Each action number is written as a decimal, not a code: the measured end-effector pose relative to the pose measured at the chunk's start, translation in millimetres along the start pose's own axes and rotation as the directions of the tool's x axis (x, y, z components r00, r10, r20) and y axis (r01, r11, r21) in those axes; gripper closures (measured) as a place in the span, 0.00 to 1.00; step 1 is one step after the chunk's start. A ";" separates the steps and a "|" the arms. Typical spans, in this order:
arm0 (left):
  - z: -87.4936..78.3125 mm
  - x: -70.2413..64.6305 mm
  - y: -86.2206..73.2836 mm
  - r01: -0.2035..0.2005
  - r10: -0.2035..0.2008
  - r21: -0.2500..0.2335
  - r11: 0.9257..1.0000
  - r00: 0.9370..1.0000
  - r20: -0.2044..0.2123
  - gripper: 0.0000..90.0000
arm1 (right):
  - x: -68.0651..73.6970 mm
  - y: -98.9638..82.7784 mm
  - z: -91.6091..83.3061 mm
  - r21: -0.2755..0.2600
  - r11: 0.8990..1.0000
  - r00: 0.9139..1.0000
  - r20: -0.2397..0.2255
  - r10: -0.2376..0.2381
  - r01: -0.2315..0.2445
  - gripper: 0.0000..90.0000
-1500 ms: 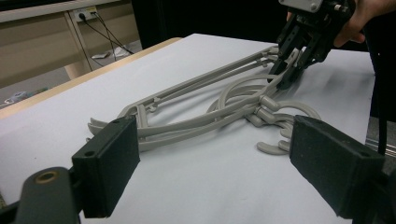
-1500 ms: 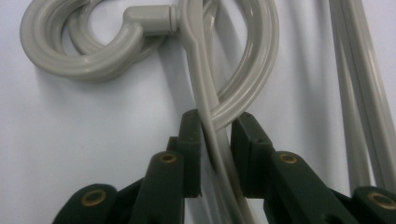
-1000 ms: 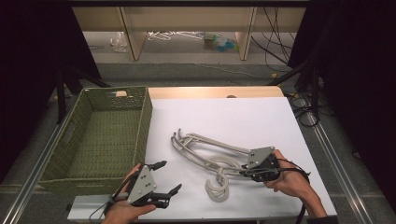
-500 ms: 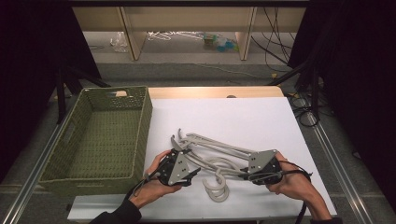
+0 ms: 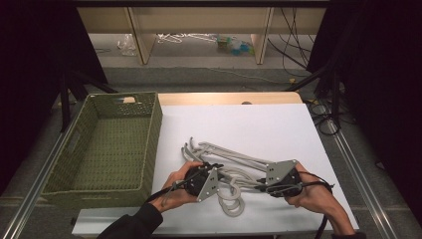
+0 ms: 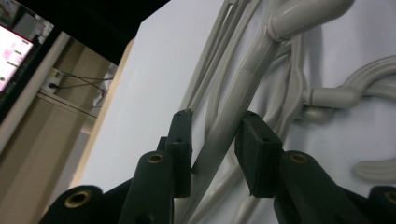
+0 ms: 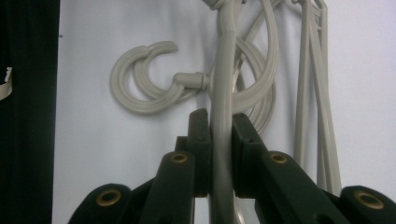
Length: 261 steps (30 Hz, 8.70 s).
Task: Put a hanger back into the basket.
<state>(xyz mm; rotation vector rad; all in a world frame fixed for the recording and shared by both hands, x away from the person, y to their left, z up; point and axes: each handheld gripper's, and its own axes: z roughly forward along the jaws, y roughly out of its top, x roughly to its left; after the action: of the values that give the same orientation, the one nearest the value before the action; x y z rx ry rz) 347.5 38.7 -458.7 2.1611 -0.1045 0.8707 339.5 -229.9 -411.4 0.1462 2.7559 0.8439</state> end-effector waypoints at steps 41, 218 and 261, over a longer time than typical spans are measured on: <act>-25.0 108.7 27.0 0.370 -0.362 0.047 0.928 0.924 -0.119 0.88 | 0.8 1.8 -4.1 -0.301 0.910 0.893 0.263 0.365 -0.284 0.39; -185.5 53.5 -42.1 0.766 -0.775 -0.118 0.632 0.630 -0.061 0.20 | 2.6 -13.0 14.0 -0.263 0.896 0.895 0.176 0.410 -0.359 0.28; -137.7 -26.5 -34.3 0.742 -0.743 -0.067 0.667 0.669 0.011 0.19 | -2.1 -29.6 48.7 -0.040 0.939 0.931 0.128 0.343 -0.340 0.42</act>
<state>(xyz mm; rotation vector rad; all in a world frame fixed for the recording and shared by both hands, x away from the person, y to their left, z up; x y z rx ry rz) 263.0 153.1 -434.5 1.8603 0.7188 0.3805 354.0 -228.7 -466.5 0.6714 2.6341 0.9016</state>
